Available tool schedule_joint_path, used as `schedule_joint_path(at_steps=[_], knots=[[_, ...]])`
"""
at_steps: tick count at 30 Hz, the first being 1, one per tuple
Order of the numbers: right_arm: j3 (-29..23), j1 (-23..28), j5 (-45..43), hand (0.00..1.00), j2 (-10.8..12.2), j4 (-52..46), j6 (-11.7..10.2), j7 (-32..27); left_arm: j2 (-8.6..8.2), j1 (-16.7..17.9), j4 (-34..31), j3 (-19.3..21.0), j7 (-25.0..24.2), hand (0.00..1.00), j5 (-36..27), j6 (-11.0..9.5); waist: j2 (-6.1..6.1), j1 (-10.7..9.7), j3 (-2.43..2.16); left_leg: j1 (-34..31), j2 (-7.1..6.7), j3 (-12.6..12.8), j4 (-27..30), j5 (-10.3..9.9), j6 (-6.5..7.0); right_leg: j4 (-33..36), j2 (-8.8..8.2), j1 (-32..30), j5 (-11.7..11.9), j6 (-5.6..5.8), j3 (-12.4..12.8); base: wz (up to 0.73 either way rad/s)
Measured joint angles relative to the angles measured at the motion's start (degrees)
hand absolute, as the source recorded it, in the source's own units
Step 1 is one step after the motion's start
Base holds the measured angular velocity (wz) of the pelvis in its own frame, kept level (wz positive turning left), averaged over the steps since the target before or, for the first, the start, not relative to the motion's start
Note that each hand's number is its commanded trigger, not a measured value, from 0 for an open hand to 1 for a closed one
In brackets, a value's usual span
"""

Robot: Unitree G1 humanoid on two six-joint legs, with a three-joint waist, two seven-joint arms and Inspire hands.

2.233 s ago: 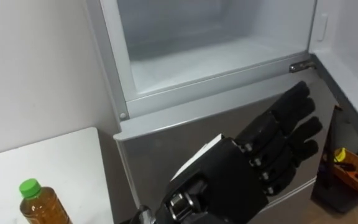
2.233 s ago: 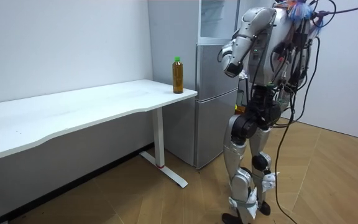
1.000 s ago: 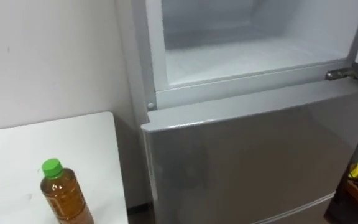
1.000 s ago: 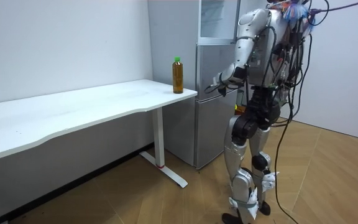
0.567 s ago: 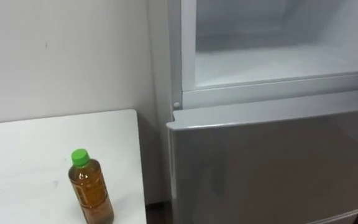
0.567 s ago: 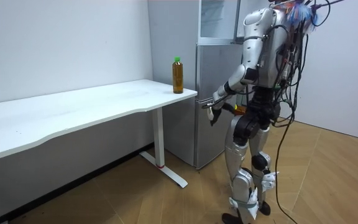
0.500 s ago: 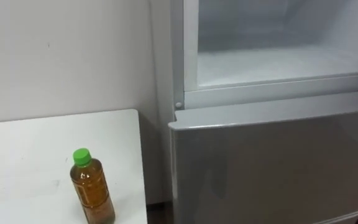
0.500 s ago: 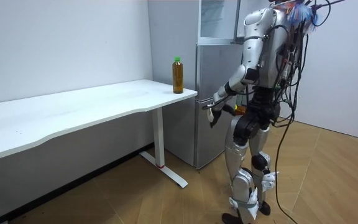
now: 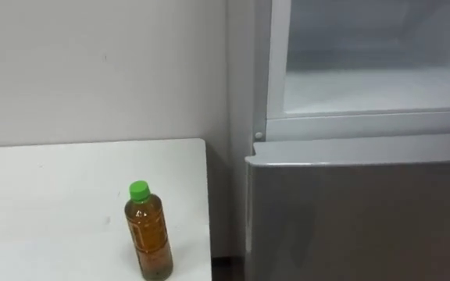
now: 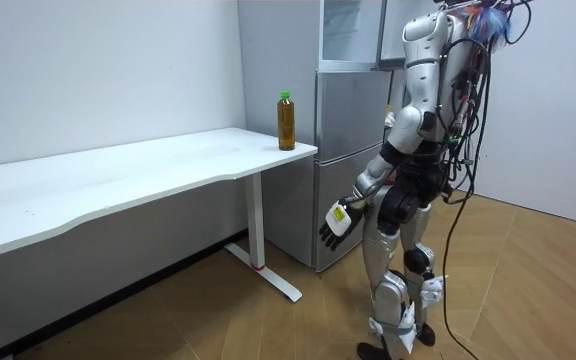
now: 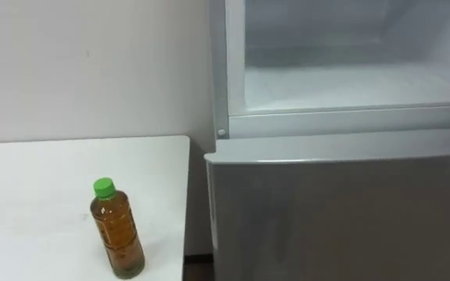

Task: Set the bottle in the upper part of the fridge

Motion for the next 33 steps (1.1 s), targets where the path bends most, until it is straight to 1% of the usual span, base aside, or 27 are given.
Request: schedule_joint_path(at_steps=[1, 3, 4, 6, 8, 10, 12, 15, 17, 19, 21, 23, 25, 26, 28, 30, 32, 33], knots=[[0.03, 0.00, -0.14, 0.00, 0.09, -0.11, -0.14, 0.00, -0.51, 0.56, 1.03, 1.54, 1.52, 0.00, -1.30, -0.62, -0.21, 0.13, 0.00, -0.03, -0.08, -0.32, -0.01, 0.00, 0.00, -0.10, -0.06, 0.19, -0.01, 0.01, -0.52, 0.15], [-0.08, -0.04, -0.28, 0.00, 0.37, -0.21, -0.60, -0.04, -1.14, 1.16, 1.48, 3.61, 3.76, 0.00, -2.30, -1.12, -0.49, 0.56, -0.02, -0.04, -0.11, -0.83, -0.04, 0.00, 0.00, -0.13, -0.08, 0.42, -0.02, 0.03, -1.09, 0.14], [-0.25, 0.01, -0.64, 0.00, 0.46, -0.22, -0.73, 0.10, -1.64, 1.63, 1.85, 5.25, 4.65, 0.00, -2.38, -1.28, -0.61, 1.16, -0.02, 0.00, -0.14, -1.13, -0.04, 0.00, 0.00, -0.11, -0.08, 0.89, -0.02, 0.04, -1.27, 0.11], [-1.04, -0.10, -2.03, 0.00, 0.48, -0.36, -0.72, 0.38, -2.23, 1.66, 2.96, 7.42, 5.86, 0.00, -2.40, -1.69, -0.79, 1.61, -0.01, 0.03, -0.25, -1.63, -0.05, 0.00, 0.00, -0.10, -0.16, 1.19, -0.08, 0.13, -1.90, 0.16], [-1.43, -0.43, -2.58, 0.00, 0.47, -0.42, -0.84, 0.50, -2.30, 1.81, 3.83, 8.10, 6.77, 0.00, -3.02, -2.14, -0.87, 1.84, 0.01, 0.24, -0.32, -1.82, -0.05, 0.00, 0.00, -0.13, -0.22, 1.19, -0.10, 0.16, -2.18, 0.10], [-1.43, -0.46, -2.93, 0.00, 0.48, -0.82, -1.37, 0.49, -2.44, 1.80, 4.17, 8.50, 7.95, 0.00, -3.23, -2.45, -0.89, 2.95, 0.00, 0.42, -0.39, -1.90, -0.21, 0.00, 0.01, -0.13, -0.29, 1.47, -0.11, 0.17, -2.28, 0.00], [-1.42, -0.35, -3.25, 0.00, 0.47, -1.94, -1.39, 0.39, -2.43, 1.76, 5.11, 8.66, 8.92, 0.00, -3.20, -2.67, -0.91, 3.12, -0.01, 0.41, -0.46, -1.97, -0.34, 0.00, 0.02, -0.10, -0.34, 1.63, -0.11, 0.18, -2.36, 0.00], [-1.41, 0.06, -4.81, 0.00, 0.47, -5.75, -1.53, 0.34, -2.41, 1.70, 6.41, 10.38, 9.37, 0.00, -2.70, -2.80, -1.00, 3.07, -0.01, 0.35, -0.49, -1.90, -0.25, 0.01, 0.05, -0.09, -0.37, 1.69, -0.11, 0.18, -2.35, 0.00], [-1.29, 0.33, -4.97, 0.00, 0.50, -7.90, -2.03, 0.26, -2.32, 1.61, 6.93, 10.59, 10.12, 0.00, -1.51, -2.79, -0.84, 3.17, 0.07, 0.34, -0.52, -1.88, -0.19, 0.01, 0.05, -0.09, -0.40, 1.61, -0.11, 0.18, -2.33, 0.00], [-1.22, 0.74, -5.97, 0.00, 0.49, -11.77, -2.01, 0.24, -2.30, 1.50, 7.33, 10.74, 10.27, 0.00, -0.65, -2.76, -0.75, 3.48, 0.01, 0.07, -0.53, -1.83, -0.15, 0.01, 0.06, 0.04, -0.42, 1.20, -0.11, 0.19, -2.26, 0.00], [-1.23, 1.10, -8.03, 0.00, 0.56, -15.58, -2.03, 0.21, -2.29, 1.29, 7.31, 10.73, 10.32, 0.00, 0.83, -2.75, -0.56, 3.83, -0.11, -0.67, -0.48, -1.85, 0.17, 0.01, 0.07, 0.18, -0.41, 0.96, -0.09, 0.18, -2.29, 0.00], [-1.04, 1.13, -9.22, 0.00, 0.66, -18.25, -2.54, 0.31, -2.35, 1.00, 7.09, 10.63, 10.33, 0.00, 2.18, -2.74, -0.41, 4.22, -0.19, -0.76, -0.47, -1.89, 0.22, 0.01, 0.07, 0.32, -0.41, 0.87, -0.07, 0.17, -2.39, 0.00], [0.34, 1.05, -9.16, 0.00, 0.66, -20.93, -2.95, 0.24, -2.47, 0.53, 6.98, 10.16, 10.96, 0.00, 3.01, -2.74, -0.45, 4.47, -0.31, -0.71, -0.48, -1.96, 0.21, 0.01, 0.07, 0.34, -0.42, 1.01, -0.07, 0.18, -2.56, 0.02], [0.77, 1.12, -9.16, 0.00, 0.67, -22.08, -2.90, 0.24, -2.47, 0.45, 6.98, 10.08, 11.12, 0.00, 3.03, -2.75, -0.43, 4.56, -0.29, -0.71, -0.47, -1.97, 0.18, 0.01, 0.07, 0.35, -0.42, 0.98, -0.07, 0.18, -2.57, 0.00], [2.43, 1.45, -8.74, 0.00, 0.67, -28.15, -3.03, 0.32, -2.45, 0.11, 7.37, 9.97, 11.27, 0.00, 3.08, -2.76, -0.29, 4.68, -0.20, -0.70, -0.48, -1.97, -0.01, 0.02, 0.08, 0.35, -0.40, 0.90, -0.07, 0.18, -2.42, 0.00], [3.39, 1.46, -6.92, 0.00, 0.66, -31.36, -3.33, 0.52, -2.39, -0.29, 7.68, 9.48, 11.57, 0.00, 3.07, -2.81, -0.38, 4.66, -0.22, -0.59, -0.48, -1.98, -0.05, 0.03, 0.09, 0.36, -0.40, 1.00, -0.07, 0.18, -2.42, 0.00], [3.71, 1.72, -6.60, 0.00, 0.41, -35.41, -3.10, 0.66, -2.40, -0.72, 8.12, 9.14, 11.79, 0.00, 3.18, -2.85, -0.47, 4.93, -0.20, -0.60, -0.50, -1.98, -0.01, 0.03, 0.10, 0.36, -0.43, 0.98, -0.07, 0.18, -2.46, 0.00], [3.72, 2.14, -6.67, 0.00, 0.19, -39.29, -3.10, 0.73, -2.38, -0.72, 8.25, 9.13, 11.82, 0.00, 3.44, -2.85, -0.42, 5.14, -0.17, -0.59, -0.52, -1.97, 0.01, 0.04, 0.10, 0.34, -0.45, 0.97, -0.06, 0.19, -2.46, 0.00]])
